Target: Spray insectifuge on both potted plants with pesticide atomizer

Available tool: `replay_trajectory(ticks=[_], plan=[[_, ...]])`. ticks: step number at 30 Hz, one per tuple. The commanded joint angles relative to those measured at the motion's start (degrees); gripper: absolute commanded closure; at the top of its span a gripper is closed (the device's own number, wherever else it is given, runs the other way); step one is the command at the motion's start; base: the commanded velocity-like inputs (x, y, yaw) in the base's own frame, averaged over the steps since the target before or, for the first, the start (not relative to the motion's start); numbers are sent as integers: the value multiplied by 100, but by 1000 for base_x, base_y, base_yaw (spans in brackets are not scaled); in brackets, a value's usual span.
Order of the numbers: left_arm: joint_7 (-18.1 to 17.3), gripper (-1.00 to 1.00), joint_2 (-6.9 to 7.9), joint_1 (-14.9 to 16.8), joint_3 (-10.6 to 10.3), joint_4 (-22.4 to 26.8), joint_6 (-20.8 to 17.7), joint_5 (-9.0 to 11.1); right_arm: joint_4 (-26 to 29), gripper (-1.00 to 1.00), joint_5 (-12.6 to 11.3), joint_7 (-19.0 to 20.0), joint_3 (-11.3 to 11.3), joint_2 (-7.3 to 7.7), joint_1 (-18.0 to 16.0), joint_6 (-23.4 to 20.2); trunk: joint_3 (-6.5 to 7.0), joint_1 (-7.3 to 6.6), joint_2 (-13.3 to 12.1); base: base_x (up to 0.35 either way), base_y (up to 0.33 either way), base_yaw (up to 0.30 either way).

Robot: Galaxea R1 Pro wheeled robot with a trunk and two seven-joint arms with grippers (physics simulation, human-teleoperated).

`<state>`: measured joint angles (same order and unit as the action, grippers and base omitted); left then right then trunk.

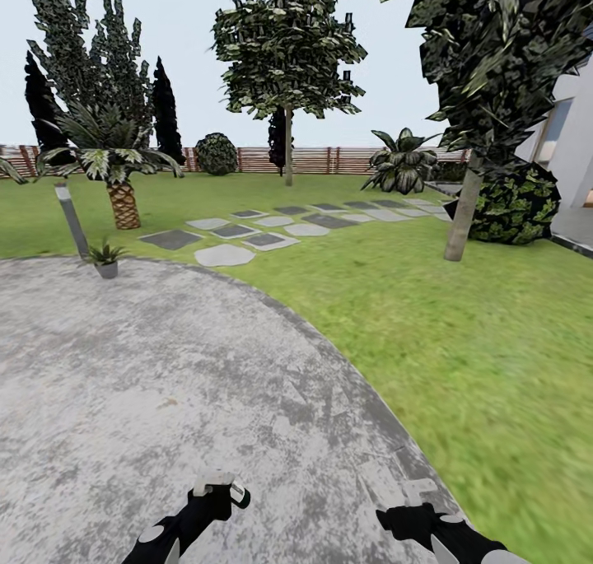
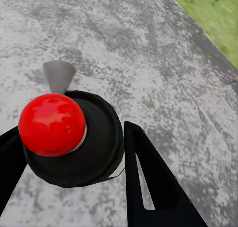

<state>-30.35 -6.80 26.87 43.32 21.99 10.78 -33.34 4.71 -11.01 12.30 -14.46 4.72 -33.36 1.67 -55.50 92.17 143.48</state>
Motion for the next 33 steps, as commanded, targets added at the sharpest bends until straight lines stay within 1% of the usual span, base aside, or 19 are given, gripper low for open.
replay_trajectory(ticks=[1, 26, 33], plan=[[-24, 100, -6, 4, 45, 7, 29, -59, -6, -100, -59, 18, -48, 3, -4, 18, -6, 2, 2, 306, 0, 0], [-24, 100, -6, 3, 46, 7, 29, -59, -6, -100, -59, 15, -48, 3, -4, 18, -6, 2, 2, 334, 0, 0], [-24, 100, -6, 3, 52, -1, 29, -59, -6, -100, -59, 12, -75, 3, -4, 75, -6, 2, 2, 337, 0, 0]])
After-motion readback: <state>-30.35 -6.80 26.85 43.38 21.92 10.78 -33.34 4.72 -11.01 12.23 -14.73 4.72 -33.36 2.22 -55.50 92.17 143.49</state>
